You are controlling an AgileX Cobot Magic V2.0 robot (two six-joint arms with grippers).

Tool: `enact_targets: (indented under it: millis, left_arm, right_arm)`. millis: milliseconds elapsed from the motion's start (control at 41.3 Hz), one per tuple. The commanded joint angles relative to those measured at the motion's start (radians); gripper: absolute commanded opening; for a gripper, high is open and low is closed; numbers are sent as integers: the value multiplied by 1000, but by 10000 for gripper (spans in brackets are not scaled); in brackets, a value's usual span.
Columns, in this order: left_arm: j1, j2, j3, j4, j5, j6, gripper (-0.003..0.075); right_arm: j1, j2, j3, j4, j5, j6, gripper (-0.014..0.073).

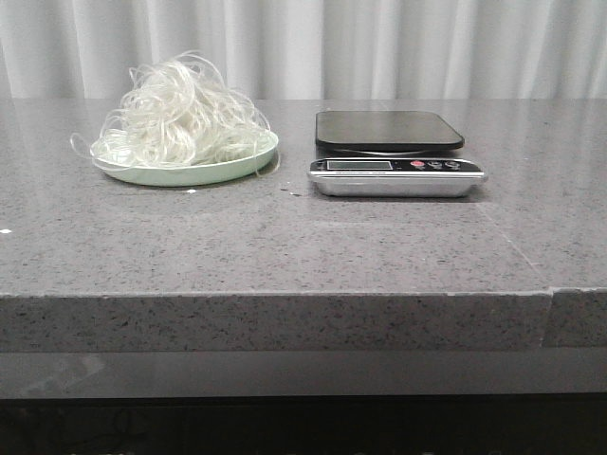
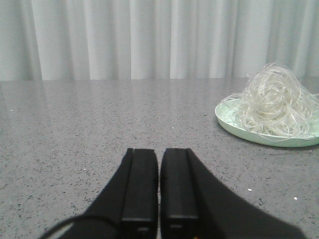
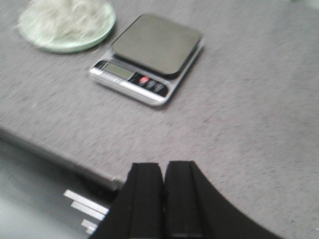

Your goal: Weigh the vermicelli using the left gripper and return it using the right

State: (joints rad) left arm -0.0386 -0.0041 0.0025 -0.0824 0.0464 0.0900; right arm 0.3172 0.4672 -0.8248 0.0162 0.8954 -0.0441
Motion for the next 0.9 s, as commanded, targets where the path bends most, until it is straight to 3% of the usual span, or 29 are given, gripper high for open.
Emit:
enact_targets:
  millis: [0,242,533,678,872]
  left_arm:
    - [-1,-20,6,-3,-83,-11,142]
    - [-1,-20,6,-3,-83,-11,142]
    - [-1,-20,6,-3,-83,-11,142]
    - [-1,-20,6,-3,-83,-11,142]
    - [-1,-20,6,-3,-83,-11,142]
  right_arm:
    - [-93,-61,73,-16,-208,-10,159]
    - [-259,-279,418,-16,-569,-9,159]
    - [-310,-487,751,2,-826,-9,159]
    - [-323,-494,848,42,-938,-9,159]
    - [-325,-494,844,49,-979,-9,159]
